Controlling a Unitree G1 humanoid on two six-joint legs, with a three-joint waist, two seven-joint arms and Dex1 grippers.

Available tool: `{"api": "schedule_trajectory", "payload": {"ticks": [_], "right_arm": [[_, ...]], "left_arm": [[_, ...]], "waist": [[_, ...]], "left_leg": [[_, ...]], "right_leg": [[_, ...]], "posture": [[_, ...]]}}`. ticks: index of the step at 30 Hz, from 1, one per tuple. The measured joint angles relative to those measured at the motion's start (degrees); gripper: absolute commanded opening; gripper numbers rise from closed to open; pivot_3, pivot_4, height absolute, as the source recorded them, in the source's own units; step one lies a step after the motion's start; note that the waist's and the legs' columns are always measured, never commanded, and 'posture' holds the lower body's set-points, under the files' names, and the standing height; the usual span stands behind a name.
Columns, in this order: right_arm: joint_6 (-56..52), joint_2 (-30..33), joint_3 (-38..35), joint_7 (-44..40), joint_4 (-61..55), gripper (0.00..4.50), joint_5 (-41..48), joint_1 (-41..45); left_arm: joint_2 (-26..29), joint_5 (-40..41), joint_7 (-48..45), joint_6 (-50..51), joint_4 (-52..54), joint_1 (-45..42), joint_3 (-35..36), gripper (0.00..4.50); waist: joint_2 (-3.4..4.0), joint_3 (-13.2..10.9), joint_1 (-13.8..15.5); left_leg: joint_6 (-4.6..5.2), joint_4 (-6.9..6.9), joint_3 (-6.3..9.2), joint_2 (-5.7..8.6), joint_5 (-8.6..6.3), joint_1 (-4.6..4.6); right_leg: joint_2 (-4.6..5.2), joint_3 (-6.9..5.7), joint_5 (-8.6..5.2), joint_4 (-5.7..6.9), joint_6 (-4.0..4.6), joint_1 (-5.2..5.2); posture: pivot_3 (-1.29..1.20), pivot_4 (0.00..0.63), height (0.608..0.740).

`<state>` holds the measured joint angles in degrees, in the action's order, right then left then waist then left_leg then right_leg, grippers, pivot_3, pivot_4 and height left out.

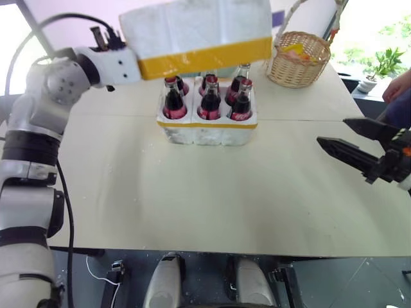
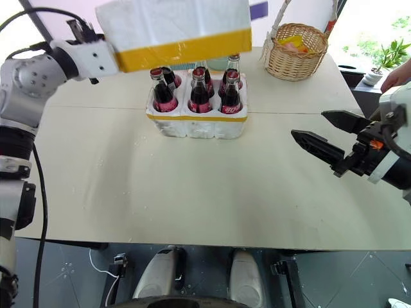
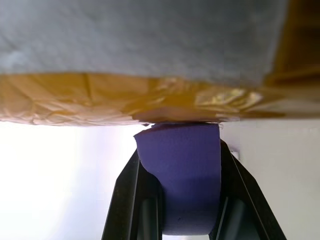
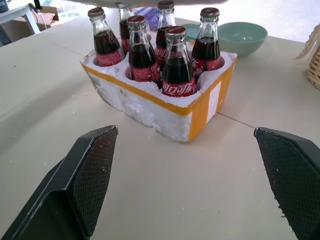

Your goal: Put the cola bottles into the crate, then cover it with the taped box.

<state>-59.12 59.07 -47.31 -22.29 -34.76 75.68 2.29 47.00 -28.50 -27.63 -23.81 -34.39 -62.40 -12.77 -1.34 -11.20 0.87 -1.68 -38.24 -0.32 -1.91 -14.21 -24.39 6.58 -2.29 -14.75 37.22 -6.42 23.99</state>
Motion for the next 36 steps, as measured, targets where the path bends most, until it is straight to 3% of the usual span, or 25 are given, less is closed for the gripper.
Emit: {"api": "schedule_trajectory", "payload": {"ticks": [6,15,16,21,24,30,33,36], "right_arm": [[0.8,0.0,0.0,1.4,0.0,4.50,0.5,-0.2],[2.2,0.0,0.7,3.0,0.1,4.50,1.7,-0.1],[2.3,0.0,0.8,3.2,0.1,4.50,1.7,-0.1],[2.9,-0.1,0.8,3.8,0.1,4.50,1.7,-0.7],[3.3,-0.4,0.8,4.0,0.1,4.50,1.7,-1.4],[4.1,-0.8,0.8,3.9,0.1,4.50,1.4,-2.5],[4.6,-1.6,0.6,3.3,0.1,4.50,0.3,-4.5],[4.8,-1.8,0.2,1.8,0.3,4.50,-1.3,-6.4]], "left_arm": [[0.4,-8.6,10.4,-7.0,-3.6,-0.4,-3.5,0.73],[-0.1,-17.3,21.3,-9.3,-7.3,-1.1,-8.1,0.73],[-0.1,-17.5,21.9,-9.3,-7.6,-1.0,-8.5,1.49],[-0.1,-17.1,22.1,-9.7,-8.4,0.9,-8.7,3.93],[0.0,-15.6,20.8,-10.3,-8.1,2.8,-8.5,3.93],[0.9,-4.8,14.2,-11.0,-4.3,7.8,-3.7,3.93],[1.8,11.0,1.8,-10.0,-1.5,12.6,2.1,3.93],[2.0,30.2,-17.5,4.0,4.0,17.3,7.1,3.93]], "waist": [[0.00,0.0,-0.2],[0.00,0.0,-0.1],[0.00,0.0,-0.2],[0.00,0.0,-0.1],[0.00,0.0,-0.1],[0.01,0.0,-0.1],[0.02,0.0,-0.3],[0.05,0.0,-0.2]], "left_leg": [[0.00,0.01,-0.01,0.00,0.00,0.02],[0.00,0.01,-0.01,0.00,0.00,0.01],[0.00,0.01,-0.01,0.00,0.00,0.01],[0.00,0.01,-0.01,0.00,0.00,0.01],[0.00,0.01,-0.01,0.00,0.00,0.01],[0.00,0.01,-0.01,0.00,0.00,0.01],[0.00,0.01,-0.02,-0.03,0.00,0.04],[-0.01,-0.01,-0.02,-0.03,0.01,0.05]], "right_leg": [[0.00,0.00,0.01,-0.01,-0.01,0.00],[0.00,0.00,0.01,-0.01,-0.01,0.00],[0.00,0.00,0.01,-0.01,-0.01,0.00],[0.00,0.00,0.01,-0.01,-0.01,0.00],[0.00,0.00,0.01,-0.01,-0.01,0.00],[0.01,0.00,0.01,0.00,-0.01,0.00],[0.01,0.00,0.01,0.01,0.00,0.00],[0.00,0.00,0.01,0.03,0.00,-0.03]], "posture": [[0.00,0.150,0.740],[0.00,0.150,0.740],[0.00,0.150,0.740],[0.00,0.150,0.740],[0.00,0.150,0.740],[0.00,0.150,0.740],[0.00,0.150,0.740],[0.00,0.150,0.740]]}}
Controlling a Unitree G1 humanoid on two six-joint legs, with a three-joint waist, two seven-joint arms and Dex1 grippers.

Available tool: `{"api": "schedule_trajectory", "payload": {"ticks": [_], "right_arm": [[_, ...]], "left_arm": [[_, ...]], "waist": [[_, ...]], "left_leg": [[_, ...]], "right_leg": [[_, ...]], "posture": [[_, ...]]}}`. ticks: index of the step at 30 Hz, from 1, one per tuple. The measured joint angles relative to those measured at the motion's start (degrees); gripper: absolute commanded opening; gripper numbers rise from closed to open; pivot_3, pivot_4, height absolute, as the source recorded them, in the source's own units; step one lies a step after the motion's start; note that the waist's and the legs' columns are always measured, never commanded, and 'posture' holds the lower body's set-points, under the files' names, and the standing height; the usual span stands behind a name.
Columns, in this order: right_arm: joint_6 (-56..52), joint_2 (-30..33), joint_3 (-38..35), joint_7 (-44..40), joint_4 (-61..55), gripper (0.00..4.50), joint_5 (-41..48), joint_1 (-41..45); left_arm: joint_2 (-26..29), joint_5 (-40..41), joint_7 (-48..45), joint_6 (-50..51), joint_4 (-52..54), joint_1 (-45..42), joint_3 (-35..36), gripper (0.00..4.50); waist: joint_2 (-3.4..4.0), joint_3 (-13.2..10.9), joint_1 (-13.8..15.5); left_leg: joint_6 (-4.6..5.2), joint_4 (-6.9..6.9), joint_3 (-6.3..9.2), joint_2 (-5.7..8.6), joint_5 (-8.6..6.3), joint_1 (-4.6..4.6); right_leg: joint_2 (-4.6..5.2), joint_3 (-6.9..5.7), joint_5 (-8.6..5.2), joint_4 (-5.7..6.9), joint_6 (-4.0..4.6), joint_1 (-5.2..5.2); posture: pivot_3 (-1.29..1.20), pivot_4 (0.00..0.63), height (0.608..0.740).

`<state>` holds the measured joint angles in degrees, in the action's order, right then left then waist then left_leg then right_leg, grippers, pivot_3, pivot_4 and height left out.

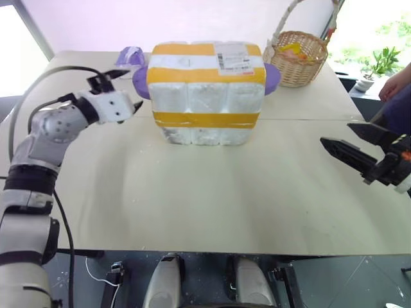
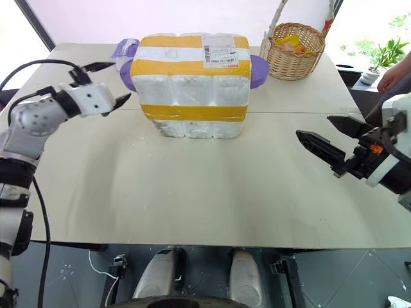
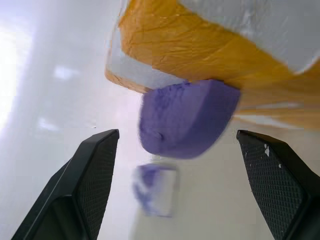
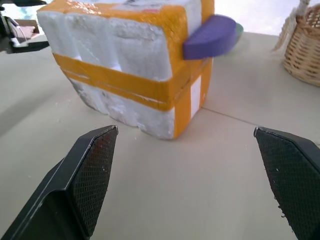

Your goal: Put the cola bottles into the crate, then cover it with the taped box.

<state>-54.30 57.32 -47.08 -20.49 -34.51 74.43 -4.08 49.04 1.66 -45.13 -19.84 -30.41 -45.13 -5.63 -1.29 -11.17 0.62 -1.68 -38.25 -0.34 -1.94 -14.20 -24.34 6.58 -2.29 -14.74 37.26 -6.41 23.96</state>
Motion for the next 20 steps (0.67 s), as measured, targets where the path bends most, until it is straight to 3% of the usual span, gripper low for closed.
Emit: {"api": "schedule_trajectory", "payload": {"ticks": [4,8,12,20], "right_arm": [[0.5,0.0,-0.8,-3.1,1.0,4.50,-3.0,-2.1],[0.9,0.0,-1.1,-6.4,3.2,4.50,-6.2,-3.6],[1.0,0.3,-1.3,-11.4,3.2,4.50,-7.1,-4.8],[1.0,0.4,0.1,-14.5,3.3,4.50,-9.0,-3.1]], "left_arm": [[4.8,18.2,-21.5,25.8,3.8,1.8,5.0,3.93],[11.4,24.1,-37.3,39.0,2.6,-0.3,6.6,3.93],[11.9,23.7,-43.6,42.1,-1.4,-5.2,6.5,3.93],[8.1,22.5,-44.5,42.1,-2.2,-7.6,6.6,3.93]], "waist": [[0.00,0.0,-0.1],[0.00,0.0,0.2],[-0.02,0.0,0.3],[-0.01,0.0,-0.2]], "left_leg": [[0.00,-0.02,0.01,0.00,0.00,0.02],[0.01,0.00,0.06,0.01,0.00,0.26],[0.01,0.01,0.08,0.02,-0.01,0.54],[0.02,0.05,0.10,0.01,-0.02,0.61]], "right_leg": [[-0.01,0.00,0.00,-0.01,0.00,-0.04],[-0.03,-0.02,-0.02,-0.06,0.01,-0.31],[-0.02,-0.03,-0.03,-0.20,0.01,-0.67],[-0.04,-0.02,-0.03,-0.16,0.01,-0.67]], "posture": [[0.00,0.150,0.740],[0.00,0.150,0.740],[0.00,0.150,0.740],[0.00,0.150,0.740]]}}
